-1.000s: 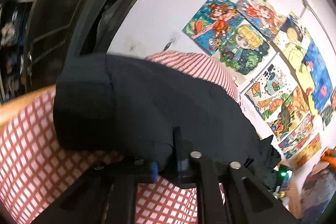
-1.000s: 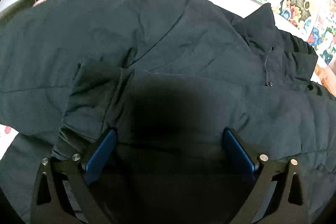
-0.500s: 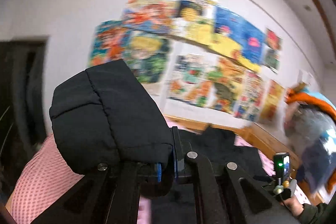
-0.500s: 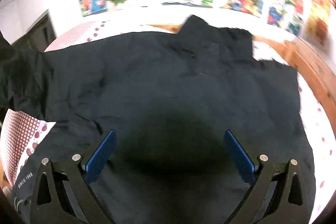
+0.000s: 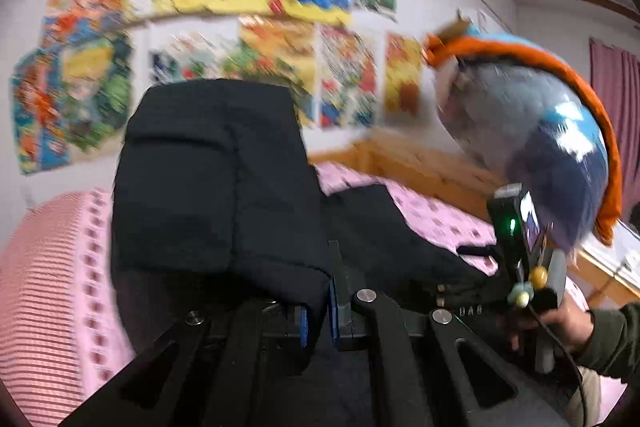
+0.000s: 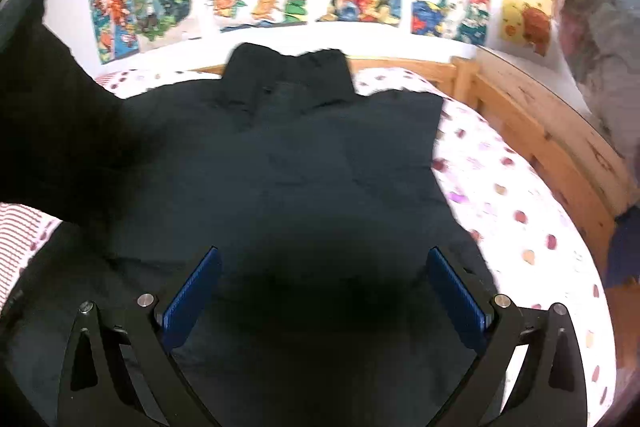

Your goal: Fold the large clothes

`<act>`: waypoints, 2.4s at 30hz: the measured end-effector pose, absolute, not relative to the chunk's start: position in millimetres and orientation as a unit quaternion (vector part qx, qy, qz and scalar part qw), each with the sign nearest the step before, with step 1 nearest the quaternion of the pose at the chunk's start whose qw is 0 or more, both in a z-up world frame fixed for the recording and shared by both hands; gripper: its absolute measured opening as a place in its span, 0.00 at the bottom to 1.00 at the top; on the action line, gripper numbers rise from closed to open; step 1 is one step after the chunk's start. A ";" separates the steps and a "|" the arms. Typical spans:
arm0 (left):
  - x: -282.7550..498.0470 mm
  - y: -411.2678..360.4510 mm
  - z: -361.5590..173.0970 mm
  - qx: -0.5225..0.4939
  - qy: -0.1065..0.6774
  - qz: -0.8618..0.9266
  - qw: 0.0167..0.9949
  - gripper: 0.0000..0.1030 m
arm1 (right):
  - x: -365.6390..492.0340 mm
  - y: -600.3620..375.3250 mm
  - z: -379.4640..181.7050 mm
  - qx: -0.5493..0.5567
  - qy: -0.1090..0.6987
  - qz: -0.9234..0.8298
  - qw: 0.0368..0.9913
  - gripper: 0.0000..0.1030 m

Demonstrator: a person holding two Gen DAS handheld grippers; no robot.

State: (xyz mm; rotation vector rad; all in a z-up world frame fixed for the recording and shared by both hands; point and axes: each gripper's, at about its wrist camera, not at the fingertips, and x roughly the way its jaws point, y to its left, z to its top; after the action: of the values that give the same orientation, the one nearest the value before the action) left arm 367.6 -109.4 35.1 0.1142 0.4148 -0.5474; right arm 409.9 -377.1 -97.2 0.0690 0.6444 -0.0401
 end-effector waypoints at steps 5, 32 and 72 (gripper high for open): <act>382.4 -146.3 -9.8 0.083 0.268 -0.303 0.911 0.08 | 411.0 -409.8 -118.1 0.055 0.329 -0.043 0.942 0.98; 417.2 -84.9 -40.3 0.017 0.404 -0.235 0.884 0.74 | 404.3 -423.8 -167.8 0.301 0.326 0.173 0.879 0.98; 549.4 -40.9 -81.9 0.043 0.371 -0.110 0.921 0.81 | 479.3 -388.1 -101.9 -0.042 0.285 -0.070 0.955 0.45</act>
State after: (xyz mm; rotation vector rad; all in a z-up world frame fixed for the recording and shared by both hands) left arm 549.4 -40.9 -81.9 0.0891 0.7632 -0.2266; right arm 479.3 -388.1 -101.9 -0.0851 0.5793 -0.1419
